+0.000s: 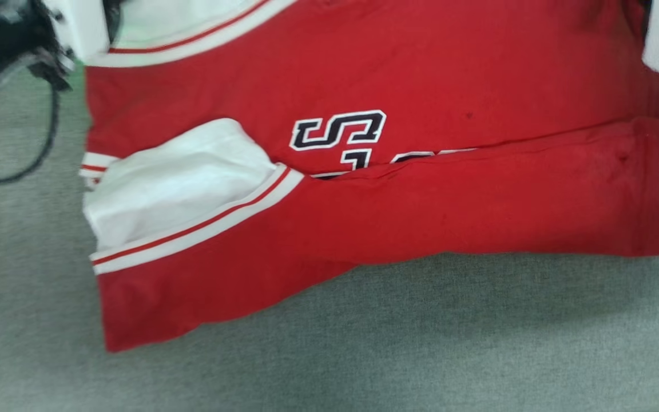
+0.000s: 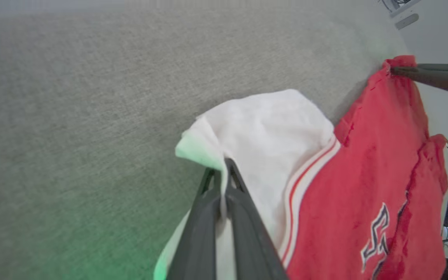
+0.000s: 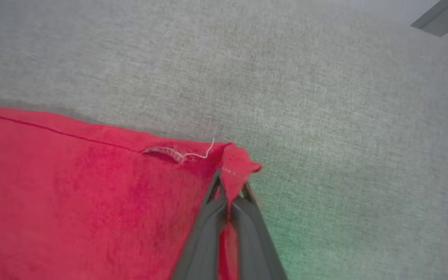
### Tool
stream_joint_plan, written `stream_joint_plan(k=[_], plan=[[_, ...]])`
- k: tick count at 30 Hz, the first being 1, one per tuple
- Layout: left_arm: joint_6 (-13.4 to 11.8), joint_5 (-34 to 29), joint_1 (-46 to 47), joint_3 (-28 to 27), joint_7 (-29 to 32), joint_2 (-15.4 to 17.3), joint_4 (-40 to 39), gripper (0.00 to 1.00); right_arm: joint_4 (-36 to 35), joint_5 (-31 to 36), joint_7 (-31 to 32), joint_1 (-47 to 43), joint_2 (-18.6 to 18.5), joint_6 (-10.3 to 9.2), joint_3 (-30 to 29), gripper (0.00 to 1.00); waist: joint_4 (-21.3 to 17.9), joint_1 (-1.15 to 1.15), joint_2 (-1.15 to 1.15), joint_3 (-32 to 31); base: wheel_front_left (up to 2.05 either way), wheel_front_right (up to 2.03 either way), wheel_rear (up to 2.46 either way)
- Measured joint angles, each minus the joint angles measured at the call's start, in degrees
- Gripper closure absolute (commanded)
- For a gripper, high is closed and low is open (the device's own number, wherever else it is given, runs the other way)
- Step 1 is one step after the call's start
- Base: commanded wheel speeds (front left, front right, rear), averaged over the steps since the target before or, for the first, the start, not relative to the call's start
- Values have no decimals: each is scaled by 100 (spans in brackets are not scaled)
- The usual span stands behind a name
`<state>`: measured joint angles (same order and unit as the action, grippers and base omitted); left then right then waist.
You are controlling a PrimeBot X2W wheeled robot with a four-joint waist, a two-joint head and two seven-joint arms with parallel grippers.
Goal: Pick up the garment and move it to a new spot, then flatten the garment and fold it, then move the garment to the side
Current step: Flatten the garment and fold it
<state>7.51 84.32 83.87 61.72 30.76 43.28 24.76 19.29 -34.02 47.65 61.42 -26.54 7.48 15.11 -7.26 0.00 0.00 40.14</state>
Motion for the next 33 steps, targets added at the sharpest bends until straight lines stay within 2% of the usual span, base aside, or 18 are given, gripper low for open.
stream_joint_plan(k=[5,7,16,23,26,30,33], plan=[[0,126,-468,-32,-670,55,-609,100,-490,-240,-140,-536,-413,1,-137,100,187,0,0,-413,0,0,0],[0,169,-800,-33,-1062,188,-1065,100,-814,-335,-129,-987,-635,1,-263,100,328,0,0,-703,0,0,0],[0,170,-2312,154,-2515,755,-2092,100,-1594,-485,-289,-2763,-929,1,-857,100,732,0,0,-1570,0,0,0],[0,78,-3545,464,-3659,1024,-2603,100,-2147,-365,-557,-4288,-924,1,-1422,100,940,0,0,-2011,0,0,0],[0,21,-3953,623,-3965,1107,-2670,100,-2368,-363,-632,-4751,-740,1,-1604,100,943,0,0,-2105,0,0,0],[0,44,-4284,727,-4197,1037,-2508,100,-2472,-356,-771,-5137,-560,1,-1689,100,878,0,0,-2093,0,0,0],[0,38,-4426,836,-4214,857,-2274,100,-2313,-319,-964,-5215,-482,2,-1690,100,825,0,0,-2081,0,0,0]])
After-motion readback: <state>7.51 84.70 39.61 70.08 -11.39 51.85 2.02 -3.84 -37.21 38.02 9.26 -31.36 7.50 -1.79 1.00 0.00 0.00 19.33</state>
